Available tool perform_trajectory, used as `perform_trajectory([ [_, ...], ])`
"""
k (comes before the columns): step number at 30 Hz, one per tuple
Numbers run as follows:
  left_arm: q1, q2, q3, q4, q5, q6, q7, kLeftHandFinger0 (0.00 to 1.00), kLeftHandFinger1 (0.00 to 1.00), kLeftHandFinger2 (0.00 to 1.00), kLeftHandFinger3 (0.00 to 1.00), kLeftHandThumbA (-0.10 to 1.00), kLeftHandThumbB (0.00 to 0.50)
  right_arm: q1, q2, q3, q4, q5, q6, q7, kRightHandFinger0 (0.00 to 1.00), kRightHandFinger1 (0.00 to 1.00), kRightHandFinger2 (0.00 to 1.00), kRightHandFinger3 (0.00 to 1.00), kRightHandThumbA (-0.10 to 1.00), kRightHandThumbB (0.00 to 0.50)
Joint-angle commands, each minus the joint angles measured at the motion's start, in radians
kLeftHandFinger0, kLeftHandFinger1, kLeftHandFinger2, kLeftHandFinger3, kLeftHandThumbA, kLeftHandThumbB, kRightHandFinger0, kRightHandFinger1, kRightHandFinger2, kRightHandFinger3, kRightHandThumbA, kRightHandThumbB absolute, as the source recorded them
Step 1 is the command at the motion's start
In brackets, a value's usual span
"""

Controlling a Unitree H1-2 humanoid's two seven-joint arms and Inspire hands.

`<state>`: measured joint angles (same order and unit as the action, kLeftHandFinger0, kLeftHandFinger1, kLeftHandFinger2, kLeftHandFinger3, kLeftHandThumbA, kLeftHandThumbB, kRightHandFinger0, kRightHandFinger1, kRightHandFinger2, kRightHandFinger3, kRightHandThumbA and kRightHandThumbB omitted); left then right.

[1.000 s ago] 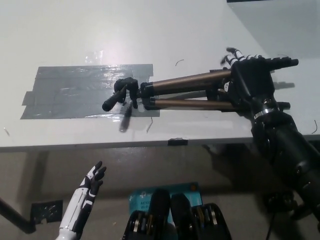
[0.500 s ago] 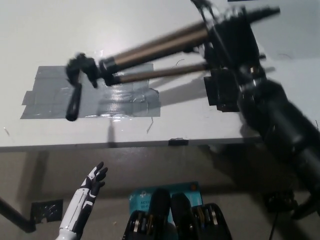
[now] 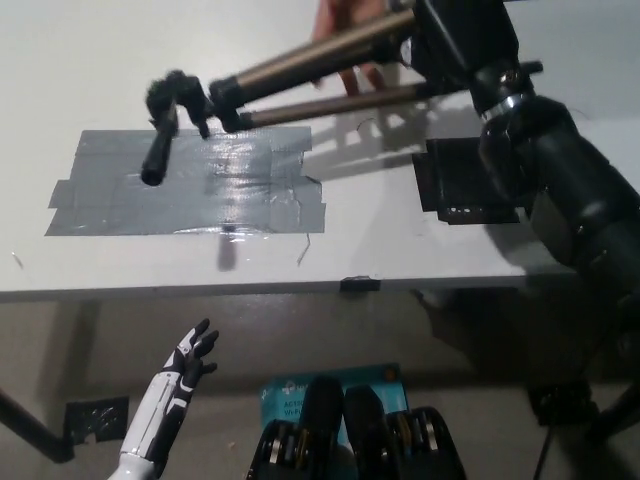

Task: A tripod is kept on the middle of the desk infront of the robot and the robot grabs one of its legs to pick it up and hands it to a person

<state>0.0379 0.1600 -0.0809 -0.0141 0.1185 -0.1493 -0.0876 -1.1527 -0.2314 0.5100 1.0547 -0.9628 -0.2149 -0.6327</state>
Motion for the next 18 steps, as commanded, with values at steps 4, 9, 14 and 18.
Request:
perform_trajectory([
  [4,-0.001,0.016,-0.005,-0.034,-0.004,-0.011,-0.019,0.92,0.99,0.97,1.00,1.00,0.123,-0.082,0.005,-0.028,0.032,0.061,-0.030,-0.054,0.00,0.32,0.78,0.71,-0.10,0.224],
  [9,0.001,0.018,-0.011,-0.037,0.002,-0.012,-0.022,0.93,0.99,0.97,1.00,1.00,0.118,-0.062,0.010,-0.040,0.012,0.093,-0.032,0.014,0.02,0.41,0.84,0.72,-0.10,0.189],
  [14,0.000,0.020,-0.014,-0.037,-0.002,-0.016,-0.022,0.92,0.99,0.97,1.00,1.00,0.104,-0.024,-0.009,-0.094,-0.170,0.270,0.047,0.481,1.00,1.00,1.00,1.00,0.51,0.440],
  [18,-0.005,0.023,-0.014,-0.039,-0.002,-0.007,-0.025,0.90,0.98,0.96,1.00,1.00,0.116,0.029,-0.050,-0.108,-0.451,0.504,0.220,0.910,1.00,1.00,1.00,1.00,0.61,0.500],
])
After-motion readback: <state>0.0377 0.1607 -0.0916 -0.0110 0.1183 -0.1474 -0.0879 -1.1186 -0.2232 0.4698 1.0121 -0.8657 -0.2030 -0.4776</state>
